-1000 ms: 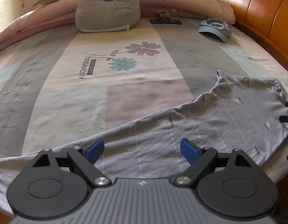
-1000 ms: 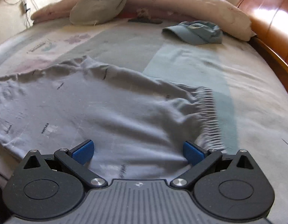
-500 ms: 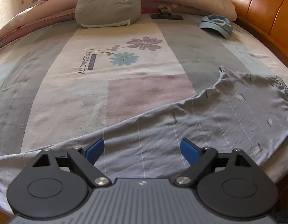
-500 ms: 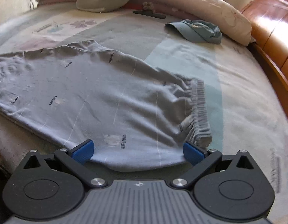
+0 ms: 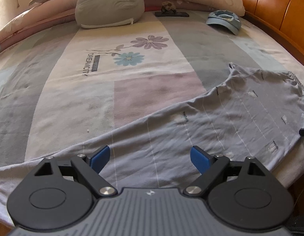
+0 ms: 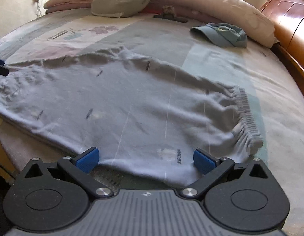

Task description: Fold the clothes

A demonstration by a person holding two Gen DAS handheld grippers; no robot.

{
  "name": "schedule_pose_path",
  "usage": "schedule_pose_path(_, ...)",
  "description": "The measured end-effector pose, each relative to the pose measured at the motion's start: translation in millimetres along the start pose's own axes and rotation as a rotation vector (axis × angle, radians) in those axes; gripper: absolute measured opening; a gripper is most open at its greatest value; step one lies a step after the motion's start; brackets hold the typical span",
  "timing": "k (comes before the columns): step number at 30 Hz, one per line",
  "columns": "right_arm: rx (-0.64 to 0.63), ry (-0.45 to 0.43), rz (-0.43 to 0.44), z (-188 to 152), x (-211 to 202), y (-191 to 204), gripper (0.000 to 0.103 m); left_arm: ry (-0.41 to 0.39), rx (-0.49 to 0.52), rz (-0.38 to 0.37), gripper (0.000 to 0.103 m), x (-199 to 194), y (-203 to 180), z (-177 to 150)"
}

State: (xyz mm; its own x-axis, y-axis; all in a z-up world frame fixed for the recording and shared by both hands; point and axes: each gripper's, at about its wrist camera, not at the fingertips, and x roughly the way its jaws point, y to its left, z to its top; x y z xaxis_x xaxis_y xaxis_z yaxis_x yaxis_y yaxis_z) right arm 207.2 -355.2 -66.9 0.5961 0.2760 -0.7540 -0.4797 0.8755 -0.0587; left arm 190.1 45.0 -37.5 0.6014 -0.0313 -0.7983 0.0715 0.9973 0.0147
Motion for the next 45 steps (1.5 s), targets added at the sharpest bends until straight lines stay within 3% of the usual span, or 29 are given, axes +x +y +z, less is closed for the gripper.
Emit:
schedule_pose_path(4,-0.008,-0.079,0.076,22,6,22,0.103,-0.011,0.016,-0.03,0.089,4,-4,4)
schedule_pose_path(8,-0.042,-0.019,0.084,25,30,45,0.103,0.012,0.027,-0.042,0.089,9,-5,-6)
schedule_pose_path(12,0.016,-0.035,0.087,15,29,42,0.103,0.091,-0.051,-0.039,0.089,20,11,-22)
schedule_pose_path(16,0.02,-0.022,0.076,16,30,44,0.103,0.036,-0.056,-0.087,0.089,12,15,-7)
schedule_pose_path(21,0.024,-0.037,0.078,15,29,44,0.103,-0.043,-0.025,-0.256,0.091,18,-9,33)
schedule_pose_path(24,0.025,-0.044,0.079,14,30,43,0.103,-0.029,0.007,-0.373,0.091,39,-32,45)
schedule_pose_path(26,0.025,-0.047,0.08,14,29,43,0.103,-0.007,0.006,-0.365,0.091,54,-39,47)
schedule_pose_path(28,0.024,-0.05,0.079,14,29,43,0.103,0.003,-0.028,-0.302,0.09,69,-41,48)
schedule_pose_path(31,0.024,-0.054,0.079,13,30,43,0.103,-0.031,-0.053,-0.278,0.09,61,-44,55)
schedule_pose_path(33,0.026,-0.059,0.079,12,30,43,0.103,-0.057,-0.008,-0.287,0.091,53,-52,63)
schedule_pose_path(38,0.027,-0.08,0.086,10,29,41,0.103,-0.021,0.059,-0.449,0.092,59,-79,69)
schedule_pose_path(42,0.027,-0.089,0.086,9,28,42,0.103,0.027,0.024,-0.372,0.089,86,-84,68)
schedule_pose_path(45,0.026,-0.092,0.085,9,28,42,0.103,-0.005,-0.016,-0.386,0.091,78,-84,75)
